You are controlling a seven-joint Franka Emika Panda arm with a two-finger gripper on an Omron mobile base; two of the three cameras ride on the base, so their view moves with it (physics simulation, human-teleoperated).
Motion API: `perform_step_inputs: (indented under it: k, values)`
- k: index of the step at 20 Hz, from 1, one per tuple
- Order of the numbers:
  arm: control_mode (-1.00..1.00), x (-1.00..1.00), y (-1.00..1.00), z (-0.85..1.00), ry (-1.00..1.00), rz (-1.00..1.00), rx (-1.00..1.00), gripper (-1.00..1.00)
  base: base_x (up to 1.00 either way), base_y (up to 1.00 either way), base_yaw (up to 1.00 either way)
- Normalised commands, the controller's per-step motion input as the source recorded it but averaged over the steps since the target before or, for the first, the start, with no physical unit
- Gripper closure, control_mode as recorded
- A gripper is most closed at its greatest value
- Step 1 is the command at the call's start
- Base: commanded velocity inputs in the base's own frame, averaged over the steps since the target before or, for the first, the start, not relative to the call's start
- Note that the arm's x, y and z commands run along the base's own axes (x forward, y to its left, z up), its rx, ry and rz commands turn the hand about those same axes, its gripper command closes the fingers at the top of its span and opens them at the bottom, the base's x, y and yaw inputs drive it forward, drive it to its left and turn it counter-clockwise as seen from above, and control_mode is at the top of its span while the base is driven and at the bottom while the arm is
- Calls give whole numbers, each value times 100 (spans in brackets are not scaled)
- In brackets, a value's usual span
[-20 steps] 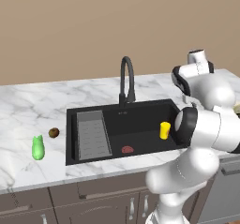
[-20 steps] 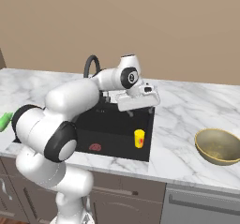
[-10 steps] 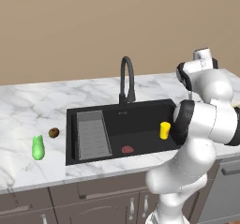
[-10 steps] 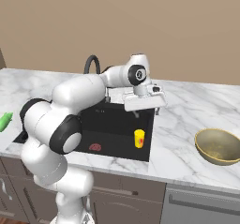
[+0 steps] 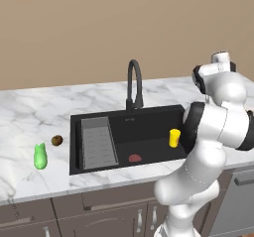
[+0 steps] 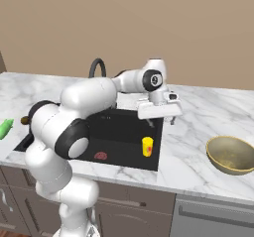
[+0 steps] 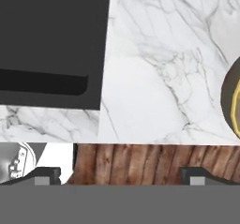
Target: Remove the corn and apple from the sink. Then move the bowl and cup from the counter to the sink for washing.
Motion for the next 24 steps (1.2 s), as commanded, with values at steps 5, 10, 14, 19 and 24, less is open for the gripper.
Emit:
perform_step_inputs:
  k: [5,10,14,19,24]
  values:
    - [-100,-15,-33,-13,0,4,9,-100,0,0,0]
    - [-100,-26,-33,-11,-7,8,12,-100,0,0,0]
    - [-100,-19,-30,-7,-20,6,6,-100,0,0,0]
    - [-100,-6,-24,-1,-20,4,0,-100,0,0,0]
    - [-100,-8,-11,0,-17,1,-7,-100,0,0,0]
